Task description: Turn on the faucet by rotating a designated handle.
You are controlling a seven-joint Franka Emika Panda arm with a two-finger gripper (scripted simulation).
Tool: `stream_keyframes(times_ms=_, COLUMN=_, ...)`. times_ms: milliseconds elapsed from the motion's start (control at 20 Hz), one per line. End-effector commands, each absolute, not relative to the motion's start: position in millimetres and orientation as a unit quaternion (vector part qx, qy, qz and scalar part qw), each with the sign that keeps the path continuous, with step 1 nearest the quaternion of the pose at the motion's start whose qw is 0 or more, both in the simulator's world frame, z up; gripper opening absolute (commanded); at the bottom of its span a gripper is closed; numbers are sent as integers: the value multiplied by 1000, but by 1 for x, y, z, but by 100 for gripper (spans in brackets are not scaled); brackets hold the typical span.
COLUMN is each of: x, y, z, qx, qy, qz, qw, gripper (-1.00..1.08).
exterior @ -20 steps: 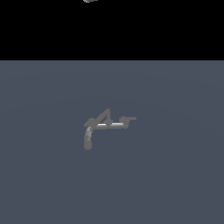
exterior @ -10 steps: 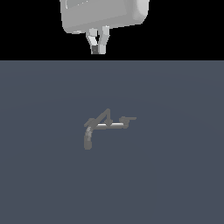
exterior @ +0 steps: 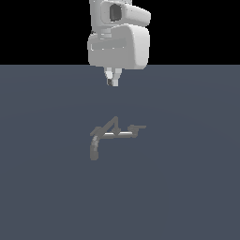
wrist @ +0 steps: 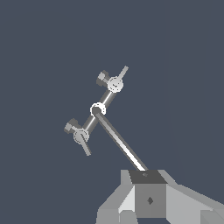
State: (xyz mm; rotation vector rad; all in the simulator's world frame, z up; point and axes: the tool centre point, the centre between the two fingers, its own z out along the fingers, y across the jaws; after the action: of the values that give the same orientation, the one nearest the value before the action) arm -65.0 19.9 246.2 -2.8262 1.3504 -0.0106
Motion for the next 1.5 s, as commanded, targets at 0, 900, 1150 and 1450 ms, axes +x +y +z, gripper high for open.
stream_keyframes(times_ms=0, x=-52, y=15, z=230, qx=-890, qy=456, qz=-3, qw=5, gripper=-100)
stream_keyframes(times_ms=900, x=30, y=-43, z=109, qx=-779, qy=627, qz=-2, qw=0, gripper=-100)
stream_keyframes(times_ms=1150, x=45, y=-60, z=84, qx=-751, qy=660, qz=-1, qw=-1, gripper=-100)
stream_keyframes(times_ms=1450, x=55, y=-74, z=65, qx=-728, qy=685, qz=-1, qw=-1, gripper=-100)
